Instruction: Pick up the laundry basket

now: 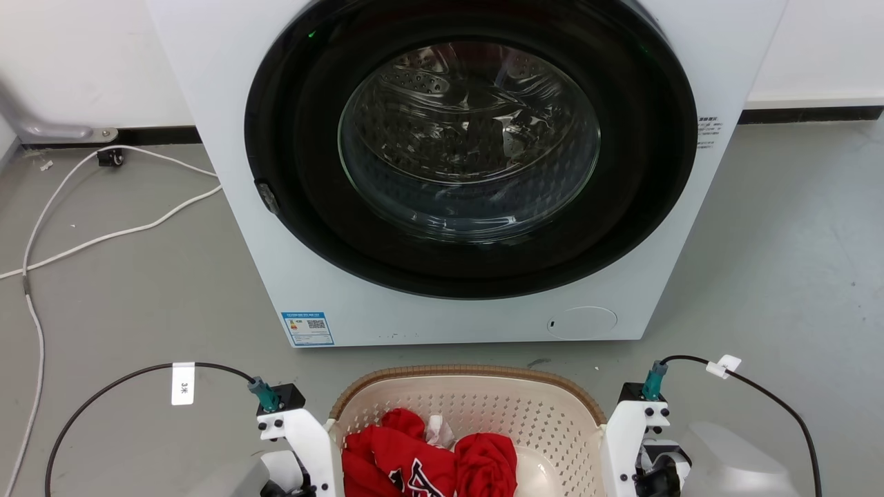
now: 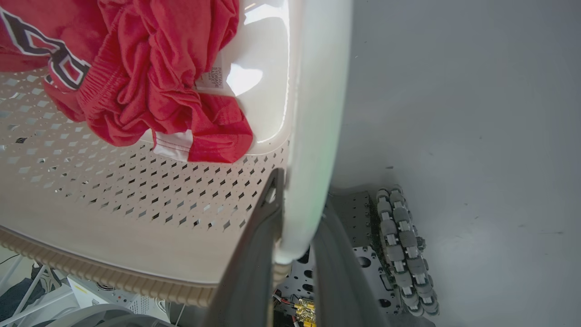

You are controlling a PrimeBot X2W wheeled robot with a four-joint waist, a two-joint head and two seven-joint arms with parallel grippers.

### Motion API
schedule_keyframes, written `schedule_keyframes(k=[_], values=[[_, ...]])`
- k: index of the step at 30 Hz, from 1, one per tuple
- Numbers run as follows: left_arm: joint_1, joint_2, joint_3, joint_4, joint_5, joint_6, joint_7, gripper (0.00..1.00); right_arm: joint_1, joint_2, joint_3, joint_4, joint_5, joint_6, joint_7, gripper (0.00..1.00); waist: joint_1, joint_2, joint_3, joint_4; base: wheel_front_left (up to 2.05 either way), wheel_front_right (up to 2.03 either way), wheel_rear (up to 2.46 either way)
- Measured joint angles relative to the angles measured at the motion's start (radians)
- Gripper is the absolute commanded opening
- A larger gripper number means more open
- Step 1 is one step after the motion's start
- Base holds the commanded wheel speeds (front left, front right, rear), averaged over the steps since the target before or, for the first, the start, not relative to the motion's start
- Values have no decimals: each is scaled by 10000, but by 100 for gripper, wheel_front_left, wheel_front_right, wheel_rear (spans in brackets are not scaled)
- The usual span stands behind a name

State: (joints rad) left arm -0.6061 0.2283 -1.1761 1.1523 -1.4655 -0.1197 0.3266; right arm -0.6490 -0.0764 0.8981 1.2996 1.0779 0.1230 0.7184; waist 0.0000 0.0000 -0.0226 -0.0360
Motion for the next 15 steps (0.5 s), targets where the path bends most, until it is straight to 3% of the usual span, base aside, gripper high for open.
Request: schedule_keyframes(k=[15], values=[[0,19,-61,-12,-59,0,-44,0,10,-2,15,0,79,0,36,0,0,0,13,-5,0,0,0]])
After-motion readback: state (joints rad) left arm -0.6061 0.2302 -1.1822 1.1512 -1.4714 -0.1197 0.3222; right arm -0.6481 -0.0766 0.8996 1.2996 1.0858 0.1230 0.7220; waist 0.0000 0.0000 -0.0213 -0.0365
